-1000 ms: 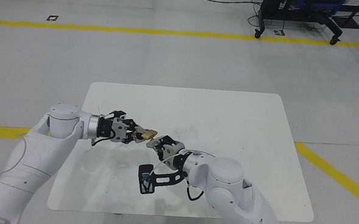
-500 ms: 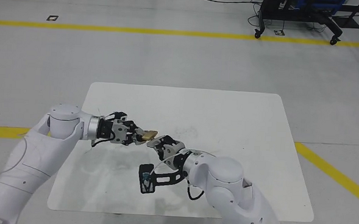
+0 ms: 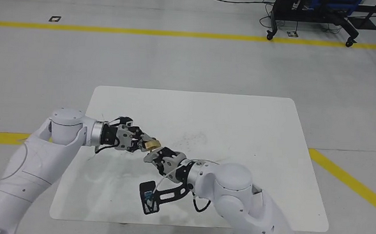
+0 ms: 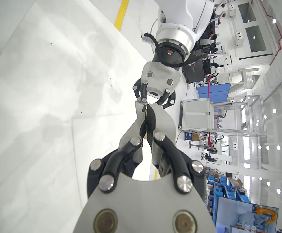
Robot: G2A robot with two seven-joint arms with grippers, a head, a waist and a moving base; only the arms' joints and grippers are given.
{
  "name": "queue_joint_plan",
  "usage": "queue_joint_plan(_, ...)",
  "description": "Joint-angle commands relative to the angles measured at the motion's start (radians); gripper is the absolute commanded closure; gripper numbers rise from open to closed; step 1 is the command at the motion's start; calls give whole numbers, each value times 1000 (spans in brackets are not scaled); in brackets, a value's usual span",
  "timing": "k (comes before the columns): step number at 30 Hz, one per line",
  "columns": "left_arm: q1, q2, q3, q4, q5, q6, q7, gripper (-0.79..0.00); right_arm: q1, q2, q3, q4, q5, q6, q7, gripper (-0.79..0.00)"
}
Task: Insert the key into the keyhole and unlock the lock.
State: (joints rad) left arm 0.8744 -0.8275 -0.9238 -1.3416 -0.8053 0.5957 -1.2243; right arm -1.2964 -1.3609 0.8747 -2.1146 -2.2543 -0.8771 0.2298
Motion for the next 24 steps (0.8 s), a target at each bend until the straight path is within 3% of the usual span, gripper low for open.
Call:
queue_joint_plan(1, 0, 1, -3, 2, -2, -2, -2, 0, -20, 8, 24, -20, 1, 6, -18, 0)
queue_joint_plan(11, -2, 1, 3, 2, -6, -9, -9, 0, -29, 35, 49, -8, -32, -22, -118, 0)
queue_joint_plan(24, -14, 6, 27, 6, -11, -16, -16, 0, 19, 35, 36, 36, 18, -8, -99, 0)
